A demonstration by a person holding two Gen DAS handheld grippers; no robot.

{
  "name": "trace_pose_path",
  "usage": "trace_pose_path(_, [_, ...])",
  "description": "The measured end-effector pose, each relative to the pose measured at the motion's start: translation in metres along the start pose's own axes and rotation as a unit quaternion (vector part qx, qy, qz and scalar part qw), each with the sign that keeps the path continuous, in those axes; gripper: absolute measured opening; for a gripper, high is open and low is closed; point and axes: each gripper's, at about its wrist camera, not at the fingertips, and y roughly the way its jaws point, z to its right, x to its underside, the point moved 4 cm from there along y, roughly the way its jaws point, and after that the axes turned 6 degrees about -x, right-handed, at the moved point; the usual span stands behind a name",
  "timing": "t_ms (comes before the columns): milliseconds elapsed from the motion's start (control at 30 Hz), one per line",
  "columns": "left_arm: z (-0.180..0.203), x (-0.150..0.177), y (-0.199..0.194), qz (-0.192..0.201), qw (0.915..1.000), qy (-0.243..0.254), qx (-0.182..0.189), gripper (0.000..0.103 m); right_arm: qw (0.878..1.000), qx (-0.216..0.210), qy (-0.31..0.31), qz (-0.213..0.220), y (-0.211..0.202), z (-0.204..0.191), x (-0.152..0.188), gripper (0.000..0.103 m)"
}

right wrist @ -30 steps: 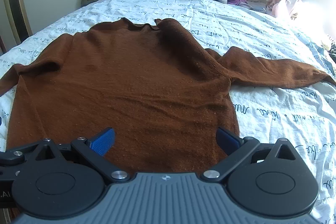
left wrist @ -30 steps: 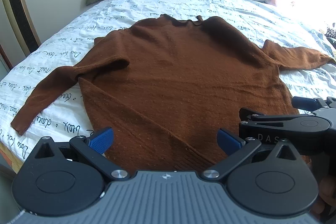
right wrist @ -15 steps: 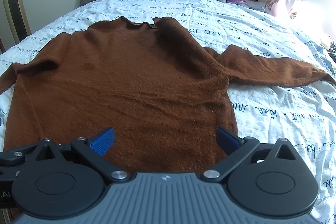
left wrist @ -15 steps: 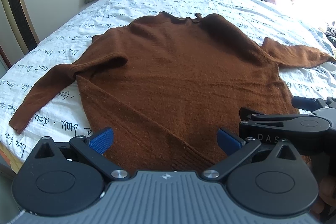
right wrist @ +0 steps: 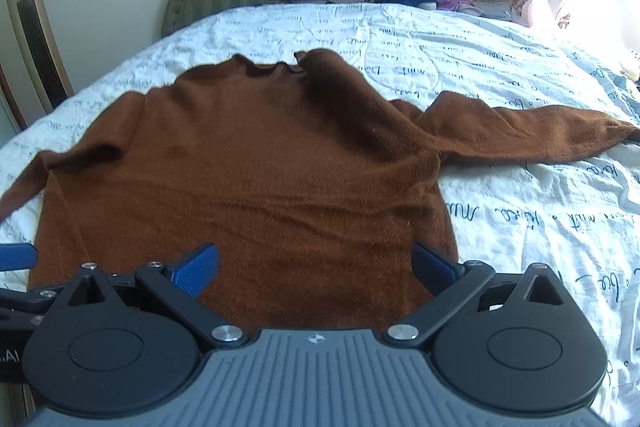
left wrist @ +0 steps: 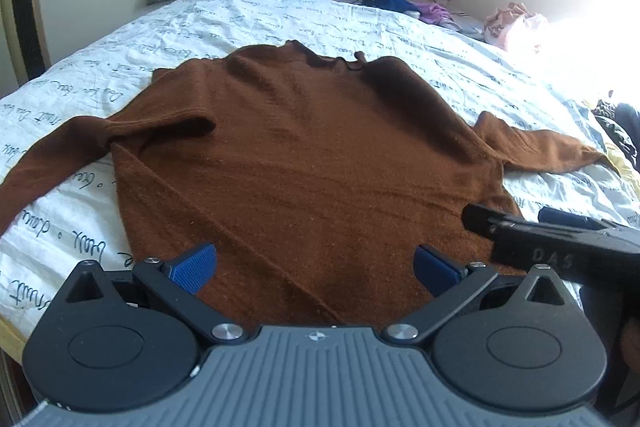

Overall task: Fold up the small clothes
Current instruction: 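Move the right gripper to the sweater sleeve cuff and grasp it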

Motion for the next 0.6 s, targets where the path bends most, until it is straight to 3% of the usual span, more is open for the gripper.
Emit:
trace_pose_path(67, [0.004, -0.002, 0.009, -0.021, 0.9995, 0.008, 0.021, 0.103, 1.0, 0.0, 0.014, 0.015, -0.006, 0.021, -0.005, 0.103])
trace_pose_path(133, [0.005, -0.005, 0.015, -0.023, 0.9996, 0.009, 0.015, 0.103, 0.999, 0.007, 0.028, 0.021, -0.011, 0.044, -0.008, 0.103])
trace_pose_path(233, [0.012, -0.009, 0.022, -0.017, 0.9993, 0.025, -0.022, 0.103, 0.998, 0.034, 0.029, 0.04, -0.02, 0.08, -0.01, 0.103])
trace_pose_path(267, [0.015, -0.011, 0.023, -0.014, 0.9981, 0.034, -0.05, 0.103, 0.998, 0.041, 0.036, 0.042, -0.023, 0.09, -0.011, 0.103])
trace_pose_path(333, [0.02, -0.013, 0.024, -0.012, 0.9949, 0.05, -0.087, 0.103, 0.996, 0.03, 0.059, 0.052, -0.032, 0.11, -0.012, 0.103])
trace_pose_path(467, [0.025, -0.015, 0.017, -0.006, 0.9956, 0.054, -0.076, 0.103, 0.996, 0.018, 0.06, 0.066, -0.043, 0.113, -0.008, 0.103])
trace_pose_path(600, [0.027, -0.013, 0.013, -0.005, 0.996, 0.056, -0.07, 0.103, 0.998, 0.048, 0.04, 0.031, -0.034, 0.09, -0.001, 0.103])
